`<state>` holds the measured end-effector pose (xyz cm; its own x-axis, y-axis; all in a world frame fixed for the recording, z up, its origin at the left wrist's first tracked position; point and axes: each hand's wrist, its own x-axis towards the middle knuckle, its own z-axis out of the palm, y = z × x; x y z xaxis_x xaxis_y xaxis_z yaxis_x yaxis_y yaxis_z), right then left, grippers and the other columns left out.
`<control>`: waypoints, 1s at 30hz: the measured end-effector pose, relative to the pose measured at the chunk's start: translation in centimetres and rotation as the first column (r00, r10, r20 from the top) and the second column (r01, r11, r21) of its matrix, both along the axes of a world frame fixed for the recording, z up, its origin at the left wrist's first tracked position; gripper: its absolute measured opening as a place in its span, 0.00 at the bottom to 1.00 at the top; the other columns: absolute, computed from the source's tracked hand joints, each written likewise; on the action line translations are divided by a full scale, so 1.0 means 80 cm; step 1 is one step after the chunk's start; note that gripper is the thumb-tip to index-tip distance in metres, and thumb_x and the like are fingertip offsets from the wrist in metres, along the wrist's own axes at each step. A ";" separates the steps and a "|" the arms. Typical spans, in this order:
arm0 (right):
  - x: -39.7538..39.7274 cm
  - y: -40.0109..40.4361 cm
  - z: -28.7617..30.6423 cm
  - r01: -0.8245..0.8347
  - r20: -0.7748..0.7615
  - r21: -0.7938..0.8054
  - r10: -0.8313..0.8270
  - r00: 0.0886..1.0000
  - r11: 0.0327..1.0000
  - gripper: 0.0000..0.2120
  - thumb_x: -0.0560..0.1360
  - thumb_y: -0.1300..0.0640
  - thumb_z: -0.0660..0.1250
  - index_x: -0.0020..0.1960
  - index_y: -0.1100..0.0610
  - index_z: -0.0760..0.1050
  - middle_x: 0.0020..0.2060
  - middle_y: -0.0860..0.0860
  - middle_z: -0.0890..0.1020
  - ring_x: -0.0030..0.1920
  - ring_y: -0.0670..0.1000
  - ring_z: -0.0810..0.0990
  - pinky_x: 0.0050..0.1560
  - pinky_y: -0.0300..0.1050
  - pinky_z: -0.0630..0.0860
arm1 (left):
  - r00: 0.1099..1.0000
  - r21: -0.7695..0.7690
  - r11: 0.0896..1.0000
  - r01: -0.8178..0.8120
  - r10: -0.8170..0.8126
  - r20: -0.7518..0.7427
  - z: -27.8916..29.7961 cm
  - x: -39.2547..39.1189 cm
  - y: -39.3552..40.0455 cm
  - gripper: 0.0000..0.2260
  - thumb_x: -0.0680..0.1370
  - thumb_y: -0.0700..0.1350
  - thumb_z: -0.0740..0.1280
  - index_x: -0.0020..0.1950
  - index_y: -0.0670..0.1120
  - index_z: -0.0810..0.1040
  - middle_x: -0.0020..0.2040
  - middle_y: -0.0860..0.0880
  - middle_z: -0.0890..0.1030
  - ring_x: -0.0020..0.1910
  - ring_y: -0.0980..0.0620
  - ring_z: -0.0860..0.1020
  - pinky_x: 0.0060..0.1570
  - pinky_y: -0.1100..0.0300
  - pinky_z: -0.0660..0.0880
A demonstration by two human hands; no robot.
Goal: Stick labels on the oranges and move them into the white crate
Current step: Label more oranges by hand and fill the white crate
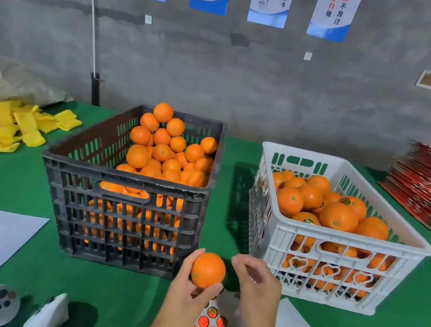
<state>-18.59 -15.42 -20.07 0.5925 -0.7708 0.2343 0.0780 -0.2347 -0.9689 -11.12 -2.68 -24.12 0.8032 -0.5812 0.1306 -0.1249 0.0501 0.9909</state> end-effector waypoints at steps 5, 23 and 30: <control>0.001 0.004 0.066 -0.124 0.087 0.179 0.110 0.990 0.976 0.06 0.71 0.53 0.78 0.47 0.42 0.88 0.51 0.40 0.87 0.54 0.41 0.84 0.54 0.39 0.80 | 0.994 -0.084 0.996 0.003 0.006 0.105 0.060 0.007 -0.028 0.33 0.75 0.48 0.77 0.69 0.74 0.65 0.65 0.55 0.77 0.55 0.56 0.83 0.52 0.63 0.80; 0.011 -0.186 0.215 0.347 -0.088 -0.656 -0.525 0.847 0.670 0.28 0.79 0.47 0.70 0.74 0.56 0.66 0.67 0.56 0.78 0.68 0.59 0.76 0.66 0.53 0.74 | 0.657 0.306 0.952 -0.009 -0.226 0.720 0.276 0.047 -0.222 0.32 0.80 0.50 0.67 0.80 0.56 0.55 0.79 0.58 0.57 0.73 0.50 0.69 0.70 0.48 0.71; 0.081 -0.159 0.231 0.023 -0.143 -0.735 -0.187 0.972 0.678 0.25 0.80 0.44 0.68 0.74 0.53 0.74 0.72 0.50 0.75 0.75 0.50 0.70 0.77 0.48 0.64 | 0.617 0.360 0.895 -0.264 -0.130 0.776 0.319 0.133 -0.166 0.20 0.82 0.45 0.65 0.74 0.49 0.69 0.71 0.49 0.72 0.70 0.48 0.72 0.69 0.52 0.70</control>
<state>-12.12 -28.14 -1.57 0.6132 -0.4669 0.6372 -0.1565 -0.8624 -0.4814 -0.49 -15.99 1.39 0.5523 -0.6804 0.4816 -0.8248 -0.3620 0.4344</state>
